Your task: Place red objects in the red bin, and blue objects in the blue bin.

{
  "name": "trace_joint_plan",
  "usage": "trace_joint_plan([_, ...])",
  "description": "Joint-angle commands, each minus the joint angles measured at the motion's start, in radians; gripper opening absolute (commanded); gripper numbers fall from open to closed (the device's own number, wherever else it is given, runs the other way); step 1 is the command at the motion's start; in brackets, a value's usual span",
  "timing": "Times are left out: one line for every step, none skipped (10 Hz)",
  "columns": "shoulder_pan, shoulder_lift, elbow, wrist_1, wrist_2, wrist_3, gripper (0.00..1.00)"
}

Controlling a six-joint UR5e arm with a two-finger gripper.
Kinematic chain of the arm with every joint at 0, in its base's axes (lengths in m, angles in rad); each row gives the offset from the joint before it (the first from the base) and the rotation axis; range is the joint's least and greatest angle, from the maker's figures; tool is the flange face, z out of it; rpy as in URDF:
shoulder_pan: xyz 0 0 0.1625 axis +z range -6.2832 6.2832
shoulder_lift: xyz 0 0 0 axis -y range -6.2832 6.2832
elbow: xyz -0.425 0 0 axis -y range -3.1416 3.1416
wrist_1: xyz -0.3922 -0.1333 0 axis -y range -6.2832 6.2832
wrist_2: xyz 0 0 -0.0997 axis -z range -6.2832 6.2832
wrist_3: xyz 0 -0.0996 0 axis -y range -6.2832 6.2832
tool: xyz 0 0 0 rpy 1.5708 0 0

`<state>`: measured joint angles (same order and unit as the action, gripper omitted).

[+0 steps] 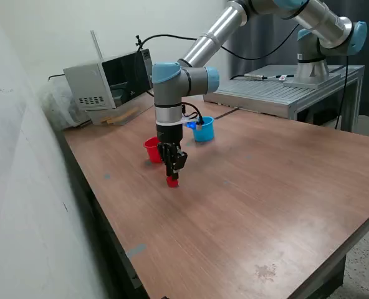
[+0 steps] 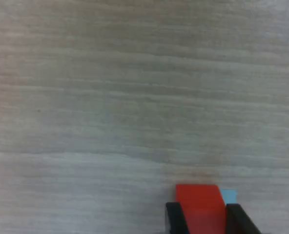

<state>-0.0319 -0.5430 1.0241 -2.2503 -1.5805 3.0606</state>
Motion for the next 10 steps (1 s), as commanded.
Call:
trace_joint_plan([0.001,-0.002,-0.005,0.001,-0.003,-0.005,0.00])
trace_joint_plan([0.001,-0.009,-0.005,0.001,-0.004,-0.008,0.00])
trace_joint_plan([0.001,-0.023,-0.005,0.003,-0.004,-0.008,0.00])
trace_joint_plan([0.001,-0.035,-0.004,0.004,-0.004,-0.009,0.00])
trace_joint_plan([0.001,-0.044,-0.001,0.005,-0.004,-0.009,0.00])
trace_joint_plan([0.001,-0.051,0.002,0.006,-0.004,-0.009,0.00])
trace_joint_plan([0.001,-0.052,0.002,0.006,-0.004,-0.009,0.00])
trace_joint_plan([0.001,-0.052,0.004,0.006,-0.004,-0.009,0.00])
trace_joint_plan([0.001,-0.054,0.007,0.006,-0.003,-0.013,0.00])
trace_joint_plan([0.001,-0.052,0.007,0.006,-0.001,-0.076,1.00])
